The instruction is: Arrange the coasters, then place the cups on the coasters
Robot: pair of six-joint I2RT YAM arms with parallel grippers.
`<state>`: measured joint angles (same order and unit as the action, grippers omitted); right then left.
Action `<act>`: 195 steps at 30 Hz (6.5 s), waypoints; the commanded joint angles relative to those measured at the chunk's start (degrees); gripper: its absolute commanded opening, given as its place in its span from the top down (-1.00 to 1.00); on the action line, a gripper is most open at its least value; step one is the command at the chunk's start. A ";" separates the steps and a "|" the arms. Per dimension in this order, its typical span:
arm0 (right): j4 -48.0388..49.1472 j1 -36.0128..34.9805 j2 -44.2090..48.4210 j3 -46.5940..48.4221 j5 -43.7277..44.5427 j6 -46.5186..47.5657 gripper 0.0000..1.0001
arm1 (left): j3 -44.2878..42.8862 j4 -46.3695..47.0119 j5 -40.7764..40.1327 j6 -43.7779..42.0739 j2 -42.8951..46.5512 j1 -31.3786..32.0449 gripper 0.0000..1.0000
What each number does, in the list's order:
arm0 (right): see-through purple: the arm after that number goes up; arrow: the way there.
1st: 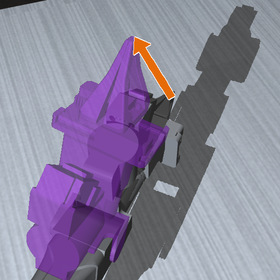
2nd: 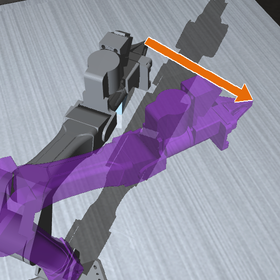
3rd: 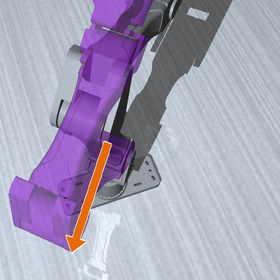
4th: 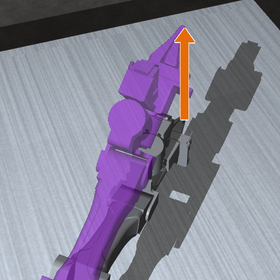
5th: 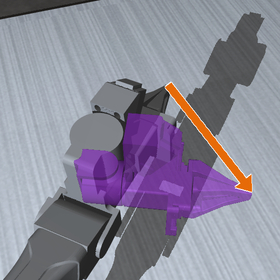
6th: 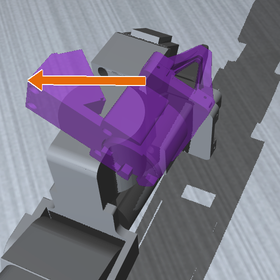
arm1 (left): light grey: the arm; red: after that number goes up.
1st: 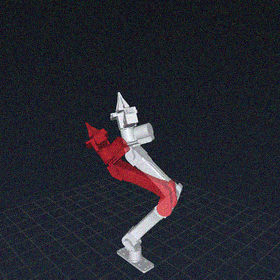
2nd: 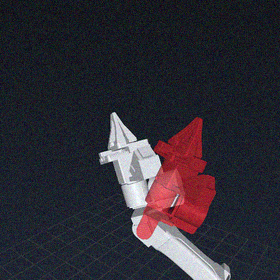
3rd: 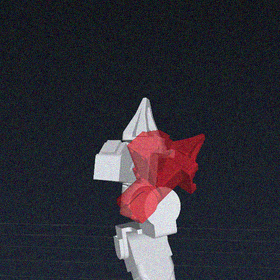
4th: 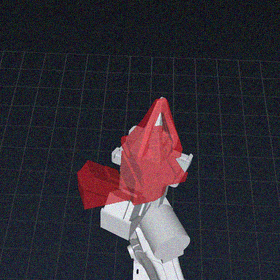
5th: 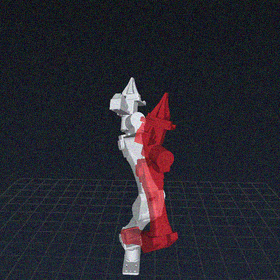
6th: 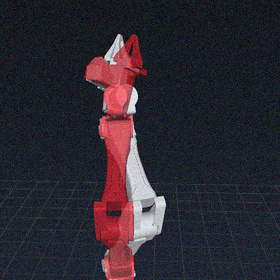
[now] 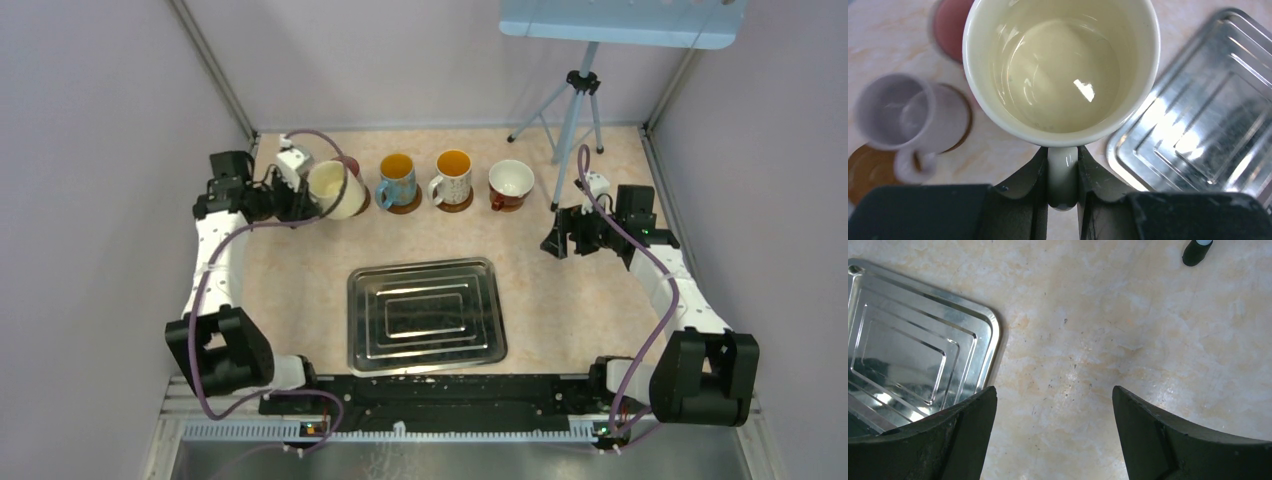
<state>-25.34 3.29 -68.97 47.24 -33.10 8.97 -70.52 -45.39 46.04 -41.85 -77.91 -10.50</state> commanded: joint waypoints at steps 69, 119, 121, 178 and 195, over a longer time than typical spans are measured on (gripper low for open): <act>0.20 0.49 0.94 -0.27 -2.71 1.75 -0.69 | -36.25 5.04 -4.96 -9.20 -46.39 -26.55 0.96; 0.16 0.49 0.84 -0.22 -2.76 1.66 -0.69 | -34.33 4.99 -9.45 -11.15 -46.30 -28.85 0.16; 0.17 0.49 0.87 -0.22 -2.76 1.66 -0.69 | -34.42 5.34 -9.75 -10.69 -46.28 -28.86 0.14; 0.20 0.49 0.81 0.10 -3.25 1.66 -0.69 | -34.04 4.17 -10.69 -9.38 -41.94 -28.10 -0.22; -2.12 0.49 -0.01 2.97 -4.18 1.74 -0.69 | -32.58 -0.23 -15.41 -11.37 -38.64 -27.70 -0.45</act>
<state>-26.89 3.29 -68.47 47.33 -36.01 9.89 -103.59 -45.34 32.05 -51.31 -120.22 -35.92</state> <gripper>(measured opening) 0.847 0.730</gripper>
